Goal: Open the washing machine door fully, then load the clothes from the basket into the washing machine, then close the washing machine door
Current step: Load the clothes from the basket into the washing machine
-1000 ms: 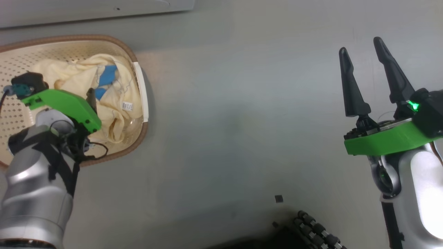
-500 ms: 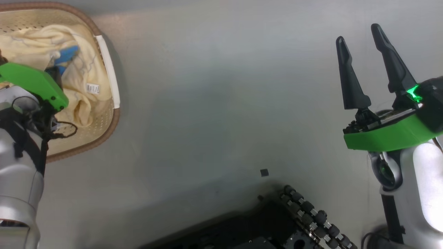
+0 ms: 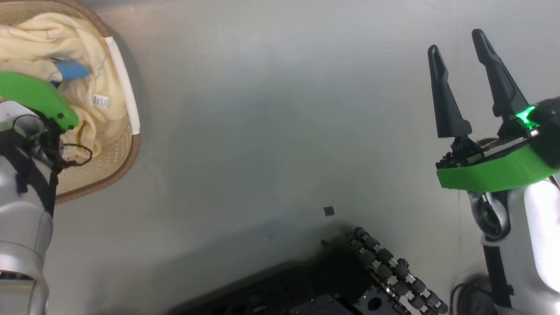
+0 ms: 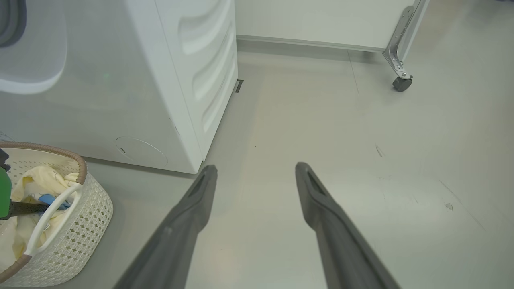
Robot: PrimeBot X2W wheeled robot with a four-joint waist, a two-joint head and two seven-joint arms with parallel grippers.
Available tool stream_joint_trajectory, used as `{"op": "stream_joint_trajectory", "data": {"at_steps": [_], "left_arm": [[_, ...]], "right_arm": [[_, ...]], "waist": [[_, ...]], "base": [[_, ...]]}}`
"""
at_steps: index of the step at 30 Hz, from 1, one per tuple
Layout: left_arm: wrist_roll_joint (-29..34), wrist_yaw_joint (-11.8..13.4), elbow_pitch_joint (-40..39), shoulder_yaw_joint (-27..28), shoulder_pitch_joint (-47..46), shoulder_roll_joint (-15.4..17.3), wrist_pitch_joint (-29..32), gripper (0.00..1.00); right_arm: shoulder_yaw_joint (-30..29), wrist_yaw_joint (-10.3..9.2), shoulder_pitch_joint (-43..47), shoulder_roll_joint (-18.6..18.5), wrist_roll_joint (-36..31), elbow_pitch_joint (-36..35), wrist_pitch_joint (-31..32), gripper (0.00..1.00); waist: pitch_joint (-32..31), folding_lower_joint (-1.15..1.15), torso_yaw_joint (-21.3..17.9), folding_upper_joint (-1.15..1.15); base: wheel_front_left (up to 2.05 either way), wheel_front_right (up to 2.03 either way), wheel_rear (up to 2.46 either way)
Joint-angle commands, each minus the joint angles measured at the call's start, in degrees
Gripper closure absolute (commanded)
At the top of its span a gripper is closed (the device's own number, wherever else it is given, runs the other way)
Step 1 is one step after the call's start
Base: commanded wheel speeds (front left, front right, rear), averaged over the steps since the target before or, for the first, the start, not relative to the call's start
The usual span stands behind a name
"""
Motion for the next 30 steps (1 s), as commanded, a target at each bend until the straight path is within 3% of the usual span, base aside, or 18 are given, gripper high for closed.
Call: {"op": "stream_joint_trajectory", "data": {"at_steps": [1,16,22,30], "left_arm": [[-0.1,0.6,-0.2,0.5,1.1,1.8,-0.7,1.00],[0.7,0.0,0.4,-1.3,3.5,-0.9,-10.5,1.00],[0.8,0.7,-0.1,-1.6,6.3,-2.4,-15.7,1.00],[1.9,2.6,-6.4,-0.8,11.4,-2.5,-17.0,1.00]], "right_arm": [[0.3,0.20,1.1,-0.5,0.7,-1.3,-0.5,0.00],[-1.8,0.20,1.5,-1.1,0.0,-1.4,0.5,0.00],[-3.1,0.20,2.6,-1.1,-0.4,-1.0,1.1,0.00],[-4.3,0.20,4.8,-1.0,-1.2,-0.6,2.1,0.00]], "waist": [[-0.4,0.00,0.4,0.00],[-6.4,0.00,5.0,0.00],[-11.4,0.00,6.4,0.00],[-18.0,0.00,7.7,0.00]], "base": [[0.00,0.00,0.00],[0.00,0.00,0.00],[0.00,0.00,0.00],[0.00,0.00,0.00]]}}
